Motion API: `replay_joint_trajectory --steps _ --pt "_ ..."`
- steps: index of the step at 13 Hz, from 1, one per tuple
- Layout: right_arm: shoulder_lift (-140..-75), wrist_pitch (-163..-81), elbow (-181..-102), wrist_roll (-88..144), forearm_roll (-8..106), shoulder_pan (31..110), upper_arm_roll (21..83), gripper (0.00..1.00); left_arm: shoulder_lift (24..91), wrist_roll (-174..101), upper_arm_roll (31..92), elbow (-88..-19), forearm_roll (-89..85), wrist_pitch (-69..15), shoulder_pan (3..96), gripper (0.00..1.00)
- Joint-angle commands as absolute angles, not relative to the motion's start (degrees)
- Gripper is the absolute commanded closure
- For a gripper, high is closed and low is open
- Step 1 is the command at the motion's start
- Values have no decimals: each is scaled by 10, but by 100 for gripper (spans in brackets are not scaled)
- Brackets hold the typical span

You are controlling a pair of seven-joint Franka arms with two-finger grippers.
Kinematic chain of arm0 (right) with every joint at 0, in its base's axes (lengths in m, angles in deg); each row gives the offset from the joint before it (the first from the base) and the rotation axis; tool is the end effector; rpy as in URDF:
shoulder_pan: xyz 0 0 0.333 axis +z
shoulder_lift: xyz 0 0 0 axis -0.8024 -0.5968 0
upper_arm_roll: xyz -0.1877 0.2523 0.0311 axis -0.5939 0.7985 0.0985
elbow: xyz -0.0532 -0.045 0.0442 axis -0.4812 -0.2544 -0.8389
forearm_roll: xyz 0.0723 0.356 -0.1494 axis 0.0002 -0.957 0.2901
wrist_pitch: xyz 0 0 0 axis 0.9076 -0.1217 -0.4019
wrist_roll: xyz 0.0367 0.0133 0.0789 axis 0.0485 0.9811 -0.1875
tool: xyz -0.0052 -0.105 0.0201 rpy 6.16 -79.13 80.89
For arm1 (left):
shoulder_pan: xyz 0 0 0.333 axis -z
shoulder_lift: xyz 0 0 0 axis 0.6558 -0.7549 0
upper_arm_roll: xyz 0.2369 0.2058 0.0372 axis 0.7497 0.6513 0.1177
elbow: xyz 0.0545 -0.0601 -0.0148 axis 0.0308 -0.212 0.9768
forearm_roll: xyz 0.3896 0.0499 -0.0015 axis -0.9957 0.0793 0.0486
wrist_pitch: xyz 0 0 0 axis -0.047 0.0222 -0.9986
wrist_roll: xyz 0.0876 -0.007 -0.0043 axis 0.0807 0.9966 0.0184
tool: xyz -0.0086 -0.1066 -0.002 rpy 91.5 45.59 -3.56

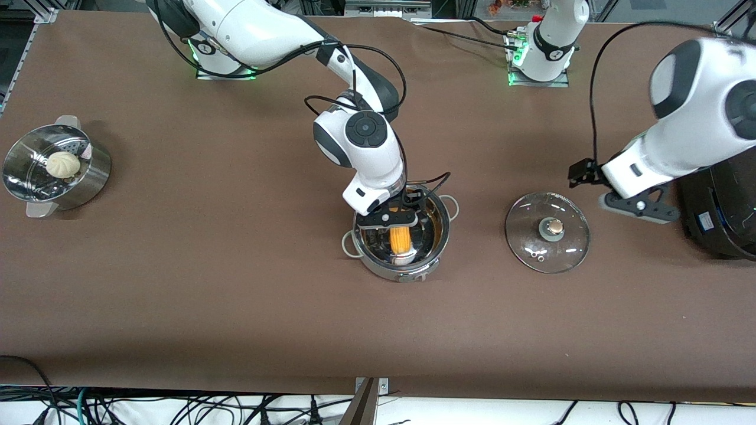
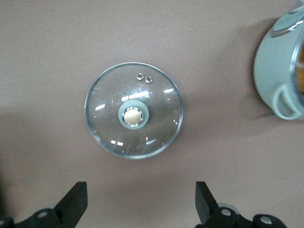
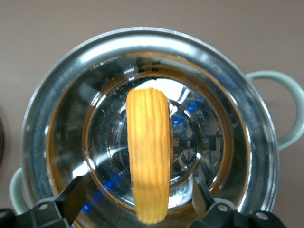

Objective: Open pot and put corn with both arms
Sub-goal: 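Open the right gripper to release the corn in the pot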

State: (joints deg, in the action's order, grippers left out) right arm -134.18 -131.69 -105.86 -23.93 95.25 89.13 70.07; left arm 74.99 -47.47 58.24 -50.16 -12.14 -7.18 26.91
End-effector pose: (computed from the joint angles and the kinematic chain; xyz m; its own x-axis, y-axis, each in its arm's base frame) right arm 0.5706 0.5450 0.3221 0.9902 -0.0048 0.1396 0.0202 -0.9840 -0.1771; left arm 0.5874 -0.0622 0.5028 0.9698 -0.2116 -0.1210 -0.2079 -0.9772 0.0430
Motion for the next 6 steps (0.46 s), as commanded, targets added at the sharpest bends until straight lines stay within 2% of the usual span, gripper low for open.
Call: replay_joint_trajectory --steps 1,2,4,6 --pt "-1313 -1273 -1046 -231 961 870 701 0 738 -464 576 -407 -108 24 270 0" --pt "-1294 -1252 -1046 -209 957 849 705 0 741 -464 576 -387 -106 38 270 0" --pt "-1249 -1200 -1046 -160 948 805 708 0 774 -456 583 -392 -101 45 284 0" --pt "-1217 -1151 -1046 -106 921 757 707 0 795 -455 652 -395 -100 53 337 0"
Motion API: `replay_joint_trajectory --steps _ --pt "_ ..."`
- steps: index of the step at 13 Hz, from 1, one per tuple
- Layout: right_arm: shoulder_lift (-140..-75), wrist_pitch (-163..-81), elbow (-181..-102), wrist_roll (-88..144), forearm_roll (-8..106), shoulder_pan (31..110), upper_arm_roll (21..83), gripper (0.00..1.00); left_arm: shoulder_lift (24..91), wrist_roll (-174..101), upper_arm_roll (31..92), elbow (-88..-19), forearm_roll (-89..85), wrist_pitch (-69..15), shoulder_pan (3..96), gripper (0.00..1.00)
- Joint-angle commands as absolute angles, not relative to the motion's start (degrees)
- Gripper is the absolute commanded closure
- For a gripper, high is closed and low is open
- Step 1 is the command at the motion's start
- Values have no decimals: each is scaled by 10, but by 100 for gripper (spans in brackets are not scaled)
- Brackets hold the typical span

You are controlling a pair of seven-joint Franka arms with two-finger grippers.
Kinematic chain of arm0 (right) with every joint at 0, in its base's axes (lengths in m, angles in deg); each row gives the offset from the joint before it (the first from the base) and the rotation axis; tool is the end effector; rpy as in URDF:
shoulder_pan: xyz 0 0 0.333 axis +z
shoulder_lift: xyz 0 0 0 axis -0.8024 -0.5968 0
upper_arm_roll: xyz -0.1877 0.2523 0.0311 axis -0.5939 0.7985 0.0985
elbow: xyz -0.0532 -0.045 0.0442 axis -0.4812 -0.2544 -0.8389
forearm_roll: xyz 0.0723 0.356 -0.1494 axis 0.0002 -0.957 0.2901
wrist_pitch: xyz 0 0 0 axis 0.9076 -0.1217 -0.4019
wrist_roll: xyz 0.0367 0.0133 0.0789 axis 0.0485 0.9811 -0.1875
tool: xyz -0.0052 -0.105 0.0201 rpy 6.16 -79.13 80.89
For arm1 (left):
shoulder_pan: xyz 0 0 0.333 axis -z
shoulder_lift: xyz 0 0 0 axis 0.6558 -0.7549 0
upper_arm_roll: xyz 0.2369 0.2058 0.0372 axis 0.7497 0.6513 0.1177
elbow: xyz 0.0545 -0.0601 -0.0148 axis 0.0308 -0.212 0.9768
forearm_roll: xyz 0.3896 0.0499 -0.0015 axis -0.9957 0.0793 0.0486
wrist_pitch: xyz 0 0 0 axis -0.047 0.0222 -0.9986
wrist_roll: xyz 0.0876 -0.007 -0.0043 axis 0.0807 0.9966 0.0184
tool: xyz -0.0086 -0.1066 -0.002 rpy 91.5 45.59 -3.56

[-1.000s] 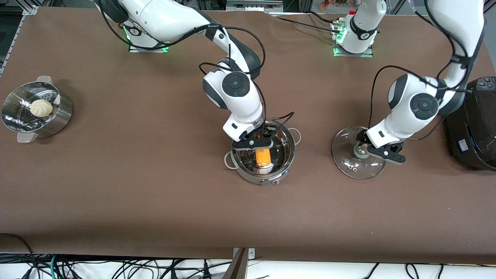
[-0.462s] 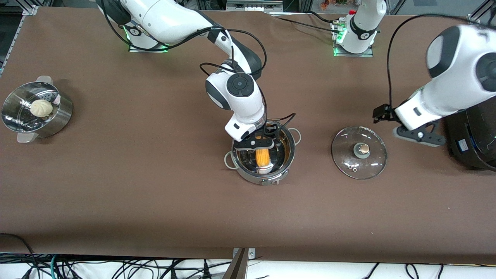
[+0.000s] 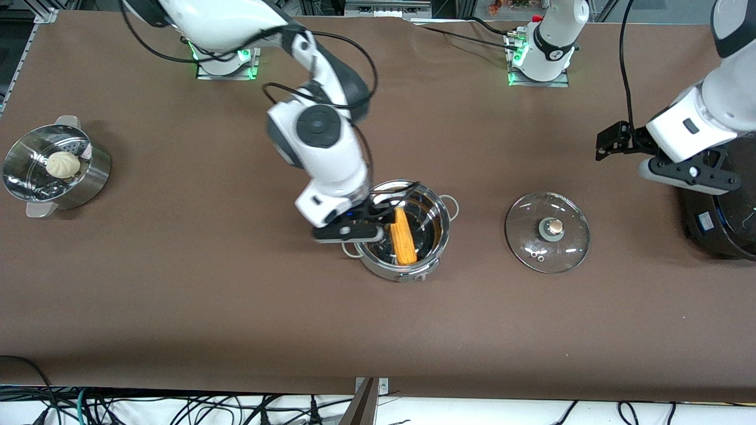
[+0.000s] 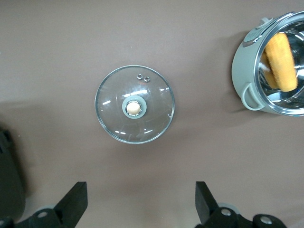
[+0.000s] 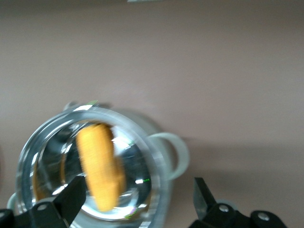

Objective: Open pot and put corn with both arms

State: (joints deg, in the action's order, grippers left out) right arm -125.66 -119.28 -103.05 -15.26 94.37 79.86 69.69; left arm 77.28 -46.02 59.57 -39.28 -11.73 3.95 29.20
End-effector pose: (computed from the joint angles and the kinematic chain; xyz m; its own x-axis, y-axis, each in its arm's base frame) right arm 0.6383 0.4297 0.4373 0.9868 -0.0250 0.1599 -0.0052 -0.9923 -0.1234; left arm 0.5722 -0.0710 0.5981 0.9758 -0.1989 -0.0910 -0.1972 -0.9800 0.0280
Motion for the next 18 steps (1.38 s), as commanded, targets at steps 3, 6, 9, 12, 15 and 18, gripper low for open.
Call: replay_joint_trajectory --steps 3,6,9,12,15,18 --pt "-1182 -1082 -1046 -3 913 681 707 0 820 -452 737 -419 -100 44 395 0" --pt "-1139 -1046 -1049 86 913 619 703 0 832 -445 761 -442 -100 31 409 0" --pt "-1071 -1038 -1119 90 887 538 702 0 826 -433 760 -436 -100 44 406 0" --pt "-998 -1040 -1208 80 855 519 626 0 824 -433 758 -433 -101 45 406 0" --pt "-919 -1039 -1298 80 862 506 609 0 823 -435 758 -433 -101 45 405 0" --pt "-862 -1010 -1364 90 862 503 607 0 824 -436 758 -434 -101 46 403 0"
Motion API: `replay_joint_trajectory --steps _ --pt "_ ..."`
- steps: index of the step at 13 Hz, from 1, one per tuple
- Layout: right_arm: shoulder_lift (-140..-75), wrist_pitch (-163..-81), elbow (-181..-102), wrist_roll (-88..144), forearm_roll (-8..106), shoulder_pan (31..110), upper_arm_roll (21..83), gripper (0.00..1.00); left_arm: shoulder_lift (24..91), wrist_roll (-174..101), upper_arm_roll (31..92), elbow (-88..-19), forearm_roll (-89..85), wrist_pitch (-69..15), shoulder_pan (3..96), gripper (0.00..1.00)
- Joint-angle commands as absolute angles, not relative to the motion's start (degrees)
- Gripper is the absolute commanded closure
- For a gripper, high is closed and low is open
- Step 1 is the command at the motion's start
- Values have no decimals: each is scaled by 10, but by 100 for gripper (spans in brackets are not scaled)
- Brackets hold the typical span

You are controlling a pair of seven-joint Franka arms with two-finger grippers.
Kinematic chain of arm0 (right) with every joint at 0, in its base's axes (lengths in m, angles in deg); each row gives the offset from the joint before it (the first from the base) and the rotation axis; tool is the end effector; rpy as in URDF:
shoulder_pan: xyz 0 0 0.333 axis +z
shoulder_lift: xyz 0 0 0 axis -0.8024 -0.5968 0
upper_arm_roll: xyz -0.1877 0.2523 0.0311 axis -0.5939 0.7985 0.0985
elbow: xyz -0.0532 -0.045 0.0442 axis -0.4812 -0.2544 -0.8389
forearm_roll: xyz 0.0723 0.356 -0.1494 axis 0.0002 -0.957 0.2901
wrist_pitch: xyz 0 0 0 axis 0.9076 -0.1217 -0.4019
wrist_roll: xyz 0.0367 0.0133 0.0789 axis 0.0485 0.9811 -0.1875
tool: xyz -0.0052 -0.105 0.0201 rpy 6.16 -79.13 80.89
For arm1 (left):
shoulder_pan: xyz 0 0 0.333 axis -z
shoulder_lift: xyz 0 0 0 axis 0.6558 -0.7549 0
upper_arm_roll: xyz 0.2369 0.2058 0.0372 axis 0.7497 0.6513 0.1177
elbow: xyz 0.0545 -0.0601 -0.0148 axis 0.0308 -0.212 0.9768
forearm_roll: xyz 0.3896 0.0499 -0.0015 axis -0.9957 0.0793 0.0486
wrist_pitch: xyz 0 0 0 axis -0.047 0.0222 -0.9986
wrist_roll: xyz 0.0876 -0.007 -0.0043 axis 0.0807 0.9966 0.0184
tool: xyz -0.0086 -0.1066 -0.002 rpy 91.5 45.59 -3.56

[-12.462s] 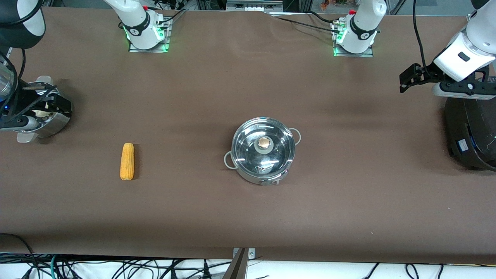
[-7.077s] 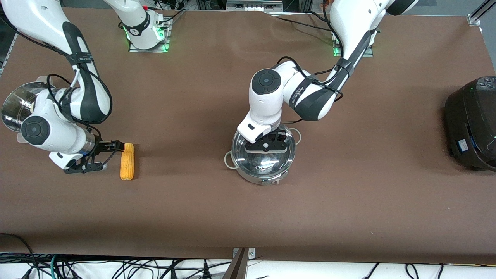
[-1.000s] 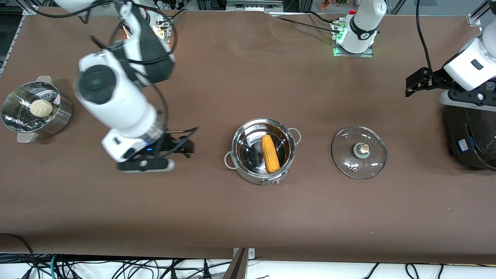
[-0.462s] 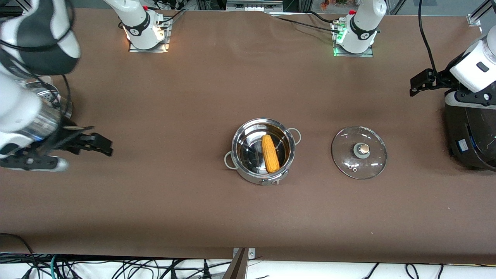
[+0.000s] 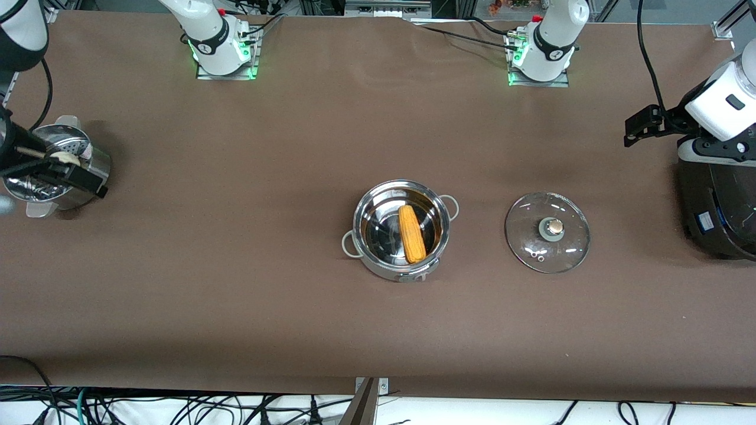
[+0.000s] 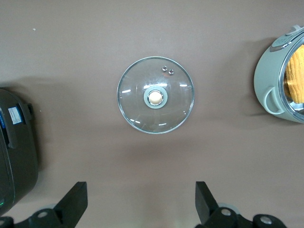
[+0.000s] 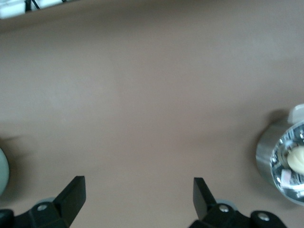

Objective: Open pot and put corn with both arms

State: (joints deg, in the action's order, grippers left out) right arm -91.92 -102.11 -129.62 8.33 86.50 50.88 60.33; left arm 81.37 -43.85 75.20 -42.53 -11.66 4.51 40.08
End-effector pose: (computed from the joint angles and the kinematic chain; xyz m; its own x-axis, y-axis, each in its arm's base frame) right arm 0.6025 0.0015 0.5816 0.9692 -0.2458 0.0155 -0.2458 -0.9693 -0.0029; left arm 0.5546 -0.0319 0.6082 0.9925 -0.0784 -0.0939 -0.0794 -0.9968 -0.0073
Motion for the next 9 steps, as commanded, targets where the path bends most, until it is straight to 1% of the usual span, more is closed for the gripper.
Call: replay_joint_trajectory --steps 1,3,5,9 --pt "-860 -1015 -1366 107 867 503 607 0 824 -436 758 -434 -101 46 404 0" --pt "-861 -1024 -1369 194 883 502 607 0 824 -436 758 -434 -101 46 403 0" --pt "-867 -1027 -1372 207 881 501 605 0 824 -436 758 -434 -101 47 403 0" --pt "-905 -1016 -1333 210 883 499 605 0 824 -436 758 -434 -101 47 403 0"
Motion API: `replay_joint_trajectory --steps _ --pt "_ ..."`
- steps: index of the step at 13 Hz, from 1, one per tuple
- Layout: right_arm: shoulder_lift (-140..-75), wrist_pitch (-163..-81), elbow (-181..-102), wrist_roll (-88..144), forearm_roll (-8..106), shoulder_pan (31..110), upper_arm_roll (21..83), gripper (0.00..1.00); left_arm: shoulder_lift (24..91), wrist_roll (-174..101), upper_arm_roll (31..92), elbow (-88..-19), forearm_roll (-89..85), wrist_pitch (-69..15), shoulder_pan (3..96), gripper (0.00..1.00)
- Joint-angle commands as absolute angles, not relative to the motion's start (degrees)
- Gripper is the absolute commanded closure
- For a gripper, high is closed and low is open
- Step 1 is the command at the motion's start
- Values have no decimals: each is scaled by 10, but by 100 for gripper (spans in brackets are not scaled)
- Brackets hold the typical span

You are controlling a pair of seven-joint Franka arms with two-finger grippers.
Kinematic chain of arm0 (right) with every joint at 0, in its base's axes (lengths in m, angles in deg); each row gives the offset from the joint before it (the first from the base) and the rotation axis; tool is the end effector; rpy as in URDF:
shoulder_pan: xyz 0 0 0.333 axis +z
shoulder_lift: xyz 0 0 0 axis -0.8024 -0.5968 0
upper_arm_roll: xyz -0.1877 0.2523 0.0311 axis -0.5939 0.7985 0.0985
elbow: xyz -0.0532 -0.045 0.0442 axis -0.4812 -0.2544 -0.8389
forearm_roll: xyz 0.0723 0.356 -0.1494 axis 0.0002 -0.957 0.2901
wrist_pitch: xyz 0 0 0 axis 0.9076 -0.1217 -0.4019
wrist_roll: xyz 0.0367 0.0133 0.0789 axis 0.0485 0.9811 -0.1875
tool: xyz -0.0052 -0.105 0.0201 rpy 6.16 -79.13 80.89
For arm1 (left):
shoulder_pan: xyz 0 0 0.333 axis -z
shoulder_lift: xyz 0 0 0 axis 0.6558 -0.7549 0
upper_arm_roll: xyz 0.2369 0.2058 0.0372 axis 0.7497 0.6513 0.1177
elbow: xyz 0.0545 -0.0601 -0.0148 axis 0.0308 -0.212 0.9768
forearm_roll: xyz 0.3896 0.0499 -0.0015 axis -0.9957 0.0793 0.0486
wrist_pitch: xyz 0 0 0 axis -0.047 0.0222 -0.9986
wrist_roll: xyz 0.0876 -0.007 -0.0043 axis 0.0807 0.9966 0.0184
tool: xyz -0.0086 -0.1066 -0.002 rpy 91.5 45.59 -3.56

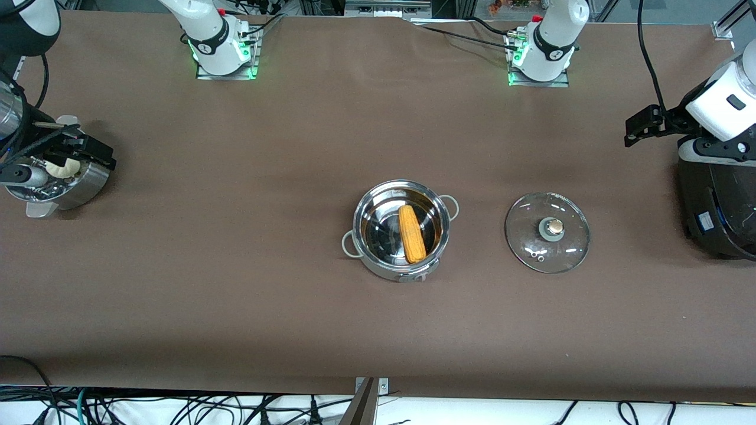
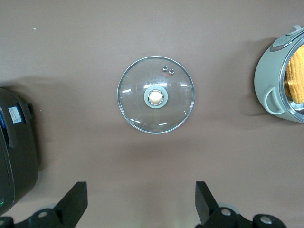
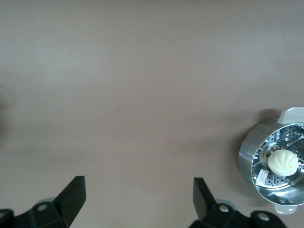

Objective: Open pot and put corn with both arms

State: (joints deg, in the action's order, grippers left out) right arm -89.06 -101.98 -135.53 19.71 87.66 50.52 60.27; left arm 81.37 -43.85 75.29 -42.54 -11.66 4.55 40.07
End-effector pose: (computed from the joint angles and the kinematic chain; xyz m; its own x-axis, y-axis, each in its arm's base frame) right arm 0.5834 -0.0040 0.5618 0.9978 -0.0547 -0.0384 -0.0537 -0.9982 0.0259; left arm 0.5546 -0.0310 0.6081 0.9925 -0.0766 -0.0948 -0.0777 -0.9970 -0.0073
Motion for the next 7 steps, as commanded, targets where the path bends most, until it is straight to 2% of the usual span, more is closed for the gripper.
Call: replay_joint_trajectory --steps 1,7 --pt "-906 -1016 -1333 210 883 498 605 0 824 -435 758 -434 -101 47 403 0" --pt "-913 -1019 -1332 210 883 498 605 0 824 -435 758 -434 -101 48 402 0"
